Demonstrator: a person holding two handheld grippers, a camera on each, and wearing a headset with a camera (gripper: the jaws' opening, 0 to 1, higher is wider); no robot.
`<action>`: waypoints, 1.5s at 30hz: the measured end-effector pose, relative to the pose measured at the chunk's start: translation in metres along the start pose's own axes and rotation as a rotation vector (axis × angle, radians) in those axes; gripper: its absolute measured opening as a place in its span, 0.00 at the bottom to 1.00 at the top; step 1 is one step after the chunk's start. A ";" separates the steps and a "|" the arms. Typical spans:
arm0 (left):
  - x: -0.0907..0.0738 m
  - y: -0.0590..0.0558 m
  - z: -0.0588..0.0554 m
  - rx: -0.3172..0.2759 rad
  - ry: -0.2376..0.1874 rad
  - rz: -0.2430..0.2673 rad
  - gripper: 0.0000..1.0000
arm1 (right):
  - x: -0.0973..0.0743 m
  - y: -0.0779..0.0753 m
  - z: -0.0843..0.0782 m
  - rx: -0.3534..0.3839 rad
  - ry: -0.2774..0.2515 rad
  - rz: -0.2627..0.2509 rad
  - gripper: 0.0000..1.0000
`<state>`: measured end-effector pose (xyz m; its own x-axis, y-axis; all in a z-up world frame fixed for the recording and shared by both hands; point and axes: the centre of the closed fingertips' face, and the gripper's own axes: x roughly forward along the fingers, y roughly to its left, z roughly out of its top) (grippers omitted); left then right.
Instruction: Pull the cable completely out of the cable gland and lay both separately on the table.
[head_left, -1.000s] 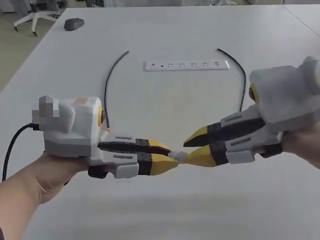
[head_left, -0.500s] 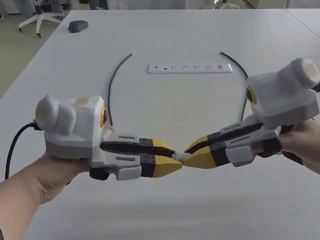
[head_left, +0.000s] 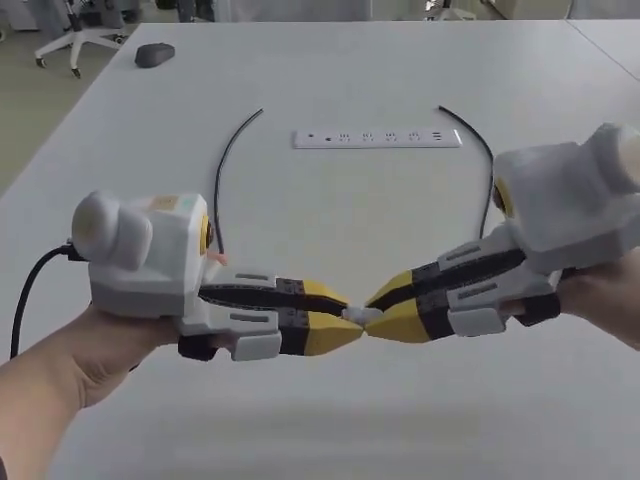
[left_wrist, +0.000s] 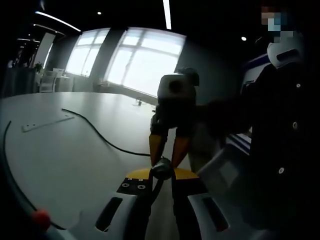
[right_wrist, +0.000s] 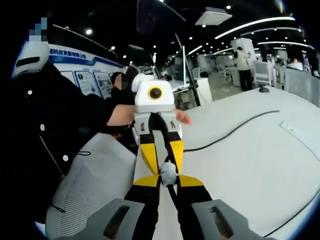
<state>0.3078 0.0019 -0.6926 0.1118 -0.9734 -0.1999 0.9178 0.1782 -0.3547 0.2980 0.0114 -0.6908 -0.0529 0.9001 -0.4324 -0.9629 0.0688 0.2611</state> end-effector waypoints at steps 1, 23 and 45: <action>0.000 0.000 0.000 -0.002 0.001 0.000 0.15 | 0.000 0.000 0.000 -0.019 0.005 -0.006 0.07; 0.003 0.007 -0.005 -0.056 0.024 0.030 0.15 | 0.003 -0.009 -0.008 -0.313 0.074 -0.133 0.08; 0.001 0.010 -0.005 -0.023 0.027 0.049 0.15 | -0.002 -0.015 -0.021 -0.321 0.129 -0.163 0.03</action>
<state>0.3152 0.0036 -0.7006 0.1462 -0.9592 -0.2418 0.9024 0.2295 -0.3647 0.3071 -0.0011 -0.7121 0.0949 0.8255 -0.5563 -0.9942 0.0503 -0.0949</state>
